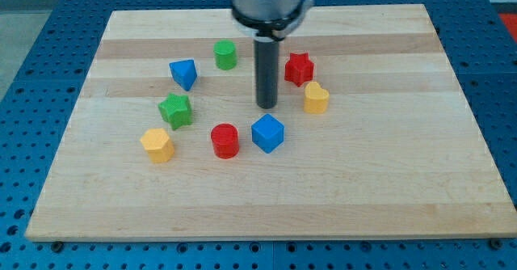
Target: Move your arm diagonally top right to the red star
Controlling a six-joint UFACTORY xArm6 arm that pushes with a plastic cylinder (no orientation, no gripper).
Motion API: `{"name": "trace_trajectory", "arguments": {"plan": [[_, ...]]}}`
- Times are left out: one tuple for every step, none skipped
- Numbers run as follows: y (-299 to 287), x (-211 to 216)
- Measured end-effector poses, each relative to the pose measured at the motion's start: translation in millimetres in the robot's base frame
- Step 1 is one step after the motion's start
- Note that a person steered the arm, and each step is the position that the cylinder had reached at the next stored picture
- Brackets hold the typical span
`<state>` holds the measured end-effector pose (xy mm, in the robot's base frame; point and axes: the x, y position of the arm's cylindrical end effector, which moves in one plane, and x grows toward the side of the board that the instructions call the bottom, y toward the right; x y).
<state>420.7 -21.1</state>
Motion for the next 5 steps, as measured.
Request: {"name": "trace_trajectory", "arguments": {"plan": [[-9, -6], [-9, -6], [-9, -6], [-9, -11], [-8, -25]]}}
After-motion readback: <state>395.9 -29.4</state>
